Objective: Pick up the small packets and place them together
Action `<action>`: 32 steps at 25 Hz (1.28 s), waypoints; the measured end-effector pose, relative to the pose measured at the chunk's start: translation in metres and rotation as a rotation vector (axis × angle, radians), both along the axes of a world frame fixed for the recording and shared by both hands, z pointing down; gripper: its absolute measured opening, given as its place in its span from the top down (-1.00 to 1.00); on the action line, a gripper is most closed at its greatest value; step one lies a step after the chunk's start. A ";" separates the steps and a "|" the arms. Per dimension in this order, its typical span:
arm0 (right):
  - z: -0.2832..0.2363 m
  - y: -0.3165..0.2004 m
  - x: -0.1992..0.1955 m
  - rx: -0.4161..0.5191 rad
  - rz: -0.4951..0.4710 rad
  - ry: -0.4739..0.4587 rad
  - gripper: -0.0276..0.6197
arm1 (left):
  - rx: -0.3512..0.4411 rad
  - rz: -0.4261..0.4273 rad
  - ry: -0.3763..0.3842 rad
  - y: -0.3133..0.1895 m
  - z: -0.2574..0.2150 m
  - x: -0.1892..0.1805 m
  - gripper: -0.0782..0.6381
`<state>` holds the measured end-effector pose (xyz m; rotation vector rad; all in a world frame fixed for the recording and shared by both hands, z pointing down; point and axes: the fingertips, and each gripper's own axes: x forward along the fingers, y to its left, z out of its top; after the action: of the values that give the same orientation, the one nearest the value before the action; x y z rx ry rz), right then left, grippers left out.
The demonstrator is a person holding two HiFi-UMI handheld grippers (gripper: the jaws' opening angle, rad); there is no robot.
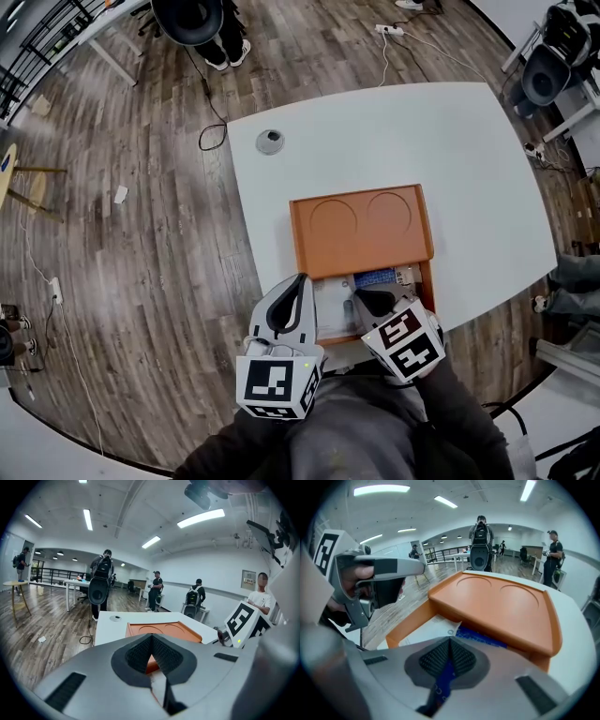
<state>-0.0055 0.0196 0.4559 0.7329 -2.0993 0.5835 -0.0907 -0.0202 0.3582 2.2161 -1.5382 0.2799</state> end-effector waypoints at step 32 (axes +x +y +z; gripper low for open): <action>-0.051 0.016 0.001 0.100 0.039 -0.118 0.91 | 0.048 0.003 -0.017 0.015 -0.019 0.007 0.79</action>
<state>-0.0047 0.0357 0.4046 0.8151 -2.2403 0.5584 -0.0835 -0.0056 0.3389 2.2586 -1.5669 0.2662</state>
